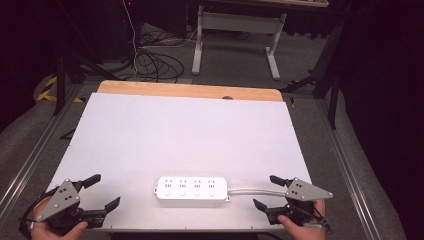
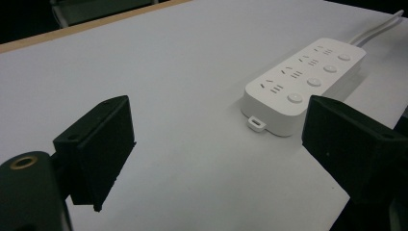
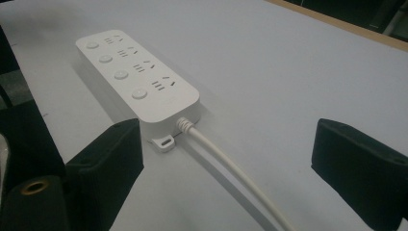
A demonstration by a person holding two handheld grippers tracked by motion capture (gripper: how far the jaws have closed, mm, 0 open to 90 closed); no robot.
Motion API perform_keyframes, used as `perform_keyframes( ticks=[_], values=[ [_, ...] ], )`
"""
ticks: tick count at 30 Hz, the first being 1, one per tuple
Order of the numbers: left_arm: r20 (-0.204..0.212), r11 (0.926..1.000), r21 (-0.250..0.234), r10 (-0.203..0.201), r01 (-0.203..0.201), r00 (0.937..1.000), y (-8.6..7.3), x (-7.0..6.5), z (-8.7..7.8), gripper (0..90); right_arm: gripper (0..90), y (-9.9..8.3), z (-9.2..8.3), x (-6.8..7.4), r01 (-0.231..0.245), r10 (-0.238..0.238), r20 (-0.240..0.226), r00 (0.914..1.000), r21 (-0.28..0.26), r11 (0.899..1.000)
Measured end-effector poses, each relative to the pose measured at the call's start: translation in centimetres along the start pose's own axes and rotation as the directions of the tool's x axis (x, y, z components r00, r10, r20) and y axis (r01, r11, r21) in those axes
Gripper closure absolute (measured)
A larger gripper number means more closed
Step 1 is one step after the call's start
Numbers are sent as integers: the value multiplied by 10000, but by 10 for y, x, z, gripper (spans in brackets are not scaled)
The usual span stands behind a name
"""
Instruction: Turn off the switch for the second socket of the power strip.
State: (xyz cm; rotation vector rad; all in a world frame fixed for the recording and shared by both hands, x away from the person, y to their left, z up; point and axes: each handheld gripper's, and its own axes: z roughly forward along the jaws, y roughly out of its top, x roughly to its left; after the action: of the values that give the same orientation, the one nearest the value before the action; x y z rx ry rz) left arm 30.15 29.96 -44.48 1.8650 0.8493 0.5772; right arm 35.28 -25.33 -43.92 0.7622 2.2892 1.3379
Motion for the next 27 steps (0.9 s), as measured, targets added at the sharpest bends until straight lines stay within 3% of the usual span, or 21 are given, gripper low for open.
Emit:
perform_keyframes(
  ticks=[16,27],
  values=[
    [-33,10000,-4,-33,33,10000,0,-1,0,120,116,8,-2,2,163,-163,-13,9999,-37,9999],
    [-77,10000,10,19,-19,10000,0,-1,0,124,150,37,9,7,452,-452,-370,9983,-8,9990]
  ],
)
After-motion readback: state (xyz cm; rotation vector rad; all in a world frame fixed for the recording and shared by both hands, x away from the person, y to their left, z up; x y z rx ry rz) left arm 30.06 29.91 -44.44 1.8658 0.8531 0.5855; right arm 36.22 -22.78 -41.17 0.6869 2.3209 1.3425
